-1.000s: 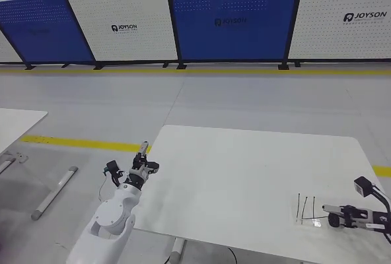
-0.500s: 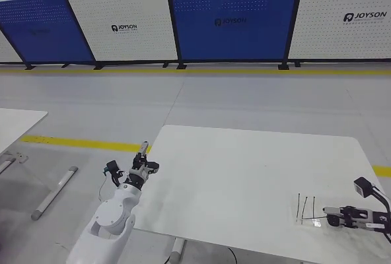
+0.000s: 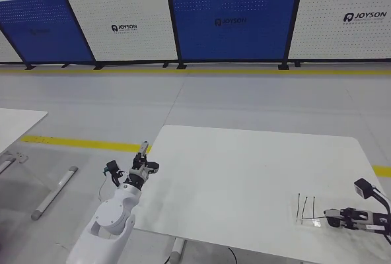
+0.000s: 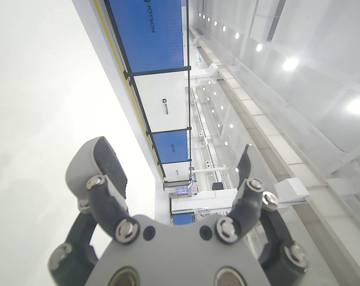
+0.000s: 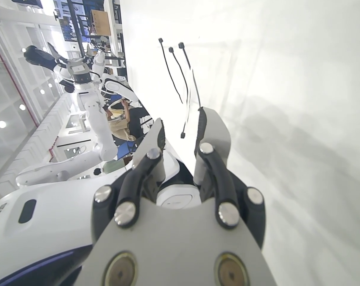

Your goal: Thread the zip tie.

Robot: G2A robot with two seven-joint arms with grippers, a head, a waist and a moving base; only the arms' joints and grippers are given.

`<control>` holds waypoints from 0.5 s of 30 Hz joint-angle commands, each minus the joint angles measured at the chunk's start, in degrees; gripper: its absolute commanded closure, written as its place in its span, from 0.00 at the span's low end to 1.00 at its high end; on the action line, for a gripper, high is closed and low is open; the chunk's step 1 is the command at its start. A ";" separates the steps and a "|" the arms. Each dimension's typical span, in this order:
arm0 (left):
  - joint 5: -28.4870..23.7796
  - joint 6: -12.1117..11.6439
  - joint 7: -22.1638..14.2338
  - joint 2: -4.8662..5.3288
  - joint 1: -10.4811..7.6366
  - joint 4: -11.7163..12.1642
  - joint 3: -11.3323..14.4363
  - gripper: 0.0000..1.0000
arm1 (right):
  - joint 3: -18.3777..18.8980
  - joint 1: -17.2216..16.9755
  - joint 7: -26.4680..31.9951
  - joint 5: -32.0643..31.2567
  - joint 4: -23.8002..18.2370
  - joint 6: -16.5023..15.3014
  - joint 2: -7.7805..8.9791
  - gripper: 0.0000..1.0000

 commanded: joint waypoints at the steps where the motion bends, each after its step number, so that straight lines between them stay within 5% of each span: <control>1: 0.00 0.00 0.00 0.00 0.00 0.00 0.00 0.00 | -0.01 -0.01 -0.07 -0.03 -0.03 0.08 0.00 0.79; 15: 0.00 0.00 0.00 0.00 0.00 0.00 0.00 0.00 | 0.26 0.07 0.57 0.00 -0.09 0.18 0.11 0.97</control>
